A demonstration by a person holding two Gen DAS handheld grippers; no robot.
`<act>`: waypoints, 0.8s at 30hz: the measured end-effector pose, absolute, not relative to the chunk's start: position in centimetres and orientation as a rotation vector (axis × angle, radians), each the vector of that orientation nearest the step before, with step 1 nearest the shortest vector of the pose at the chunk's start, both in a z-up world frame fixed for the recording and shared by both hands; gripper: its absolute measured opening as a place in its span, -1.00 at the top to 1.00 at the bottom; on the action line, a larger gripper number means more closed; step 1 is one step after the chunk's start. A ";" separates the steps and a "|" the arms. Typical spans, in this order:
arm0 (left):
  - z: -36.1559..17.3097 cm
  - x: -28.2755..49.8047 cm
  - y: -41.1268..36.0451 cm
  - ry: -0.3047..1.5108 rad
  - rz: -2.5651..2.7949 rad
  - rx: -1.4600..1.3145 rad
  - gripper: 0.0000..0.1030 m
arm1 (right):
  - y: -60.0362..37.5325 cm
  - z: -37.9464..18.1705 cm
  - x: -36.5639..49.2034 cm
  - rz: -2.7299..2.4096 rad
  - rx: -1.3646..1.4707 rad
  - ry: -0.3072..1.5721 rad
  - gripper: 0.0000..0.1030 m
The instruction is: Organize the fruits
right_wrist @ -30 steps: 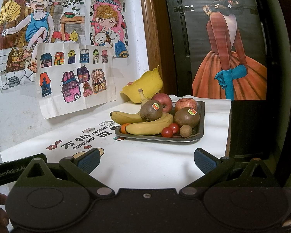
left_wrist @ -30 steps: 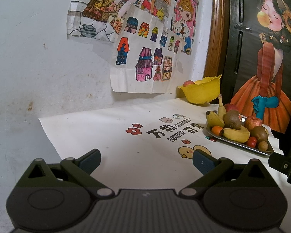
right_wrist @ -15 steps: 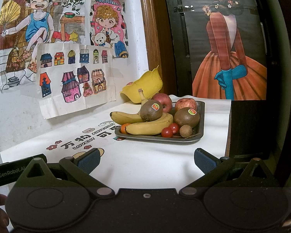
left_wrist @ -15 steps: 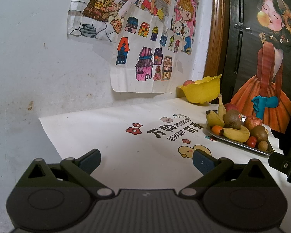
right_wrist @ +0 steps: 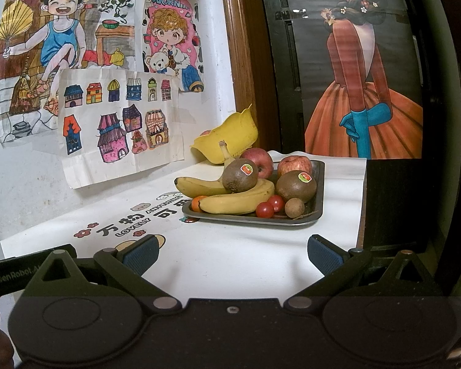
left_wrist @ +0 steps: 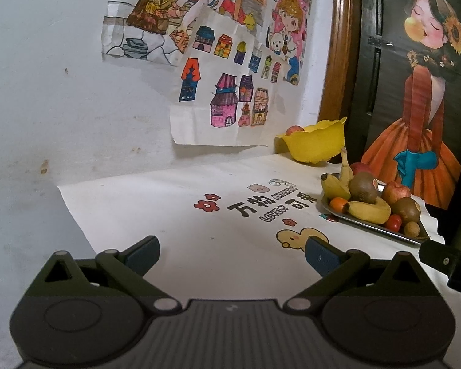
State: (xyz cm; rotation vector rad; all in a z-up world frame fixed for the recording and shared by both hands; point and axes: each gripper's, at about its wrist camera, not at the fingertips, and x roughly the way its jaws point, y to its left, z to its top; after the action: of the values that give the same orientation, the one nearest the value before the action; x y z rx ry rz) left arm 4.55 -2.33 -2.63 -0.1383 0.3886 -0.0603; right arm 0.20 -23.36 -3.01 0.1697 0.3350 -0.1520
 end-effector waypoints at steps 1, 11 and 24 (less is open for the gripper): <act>-2.6 4.5 -2.3 0.388 -0.060 -0.138 -0.99 | -23.4 -3.0 0.2 -0.152 0.170 0.335 -0.99; -2.6 4.5 -2.3 0.387 -0.067 -0.139 -0.99 | -23.3 -3.0 0.2 -0.152 0.170 0.334 -0.99; -2.6 4.5 -2.2 0.389 -0.065 -0.140 -0.99 | -23.3 -3.0 0.2 -0.153 0.170 0.334 -0.99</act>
State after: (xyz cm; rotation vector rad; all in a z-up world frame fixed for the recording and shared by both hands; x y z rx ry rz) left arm 4.45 -2.23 -2.59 -0.1400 0.3895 -0.0649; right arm 0.17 -23.31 -3.02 0.1701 0.3342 -0.1528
